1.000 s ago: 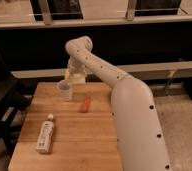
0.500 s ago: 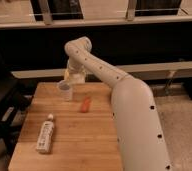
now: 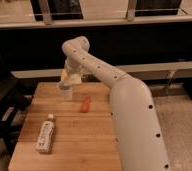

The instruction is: Place the white sponge in the ceramic cup

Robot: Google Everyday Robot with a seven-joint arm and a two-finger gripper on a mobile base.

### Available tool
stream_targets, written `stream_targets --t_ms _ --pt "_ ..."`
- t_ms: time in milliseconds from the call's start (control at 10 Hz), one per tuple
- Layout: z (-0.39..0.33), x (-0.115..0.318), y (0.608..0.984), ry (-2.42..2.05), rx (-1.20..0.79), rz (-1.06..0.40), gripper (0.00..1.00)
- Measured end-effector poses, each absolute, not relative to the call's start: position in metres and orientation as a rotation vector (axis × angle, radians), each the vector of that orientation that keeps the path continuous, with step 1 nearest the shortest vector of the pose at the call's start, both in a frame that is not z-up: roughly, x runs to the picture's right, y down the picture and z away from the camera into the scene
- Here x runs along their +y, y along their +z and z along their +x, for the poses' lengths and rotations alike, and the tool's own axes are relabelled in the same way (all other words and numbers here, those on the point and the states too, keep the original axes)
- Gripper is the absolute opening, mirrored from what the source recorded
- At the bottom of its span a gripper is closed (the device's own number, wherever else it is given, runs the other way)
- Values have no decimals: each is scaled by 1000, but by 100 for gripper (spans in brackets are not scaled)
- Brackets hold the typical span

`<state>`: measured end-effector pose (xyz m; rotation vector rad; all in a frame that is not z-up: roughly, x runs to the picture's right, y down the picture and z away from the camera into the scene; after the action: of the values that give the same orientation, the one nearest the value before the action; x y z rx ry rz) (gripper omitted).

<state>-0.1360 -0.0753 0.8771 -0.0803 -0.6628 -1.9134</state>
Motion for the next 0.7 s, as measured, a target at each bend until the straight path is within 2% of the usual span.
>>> stream_targets --t_ms 200,400,700 --pt "-160 -72 869 -1960 -707 -58 16" --pt "-169 -69 869 -1981 -730 -56 3" --pt "-172 -68 870 -1988 -736 -74 0"
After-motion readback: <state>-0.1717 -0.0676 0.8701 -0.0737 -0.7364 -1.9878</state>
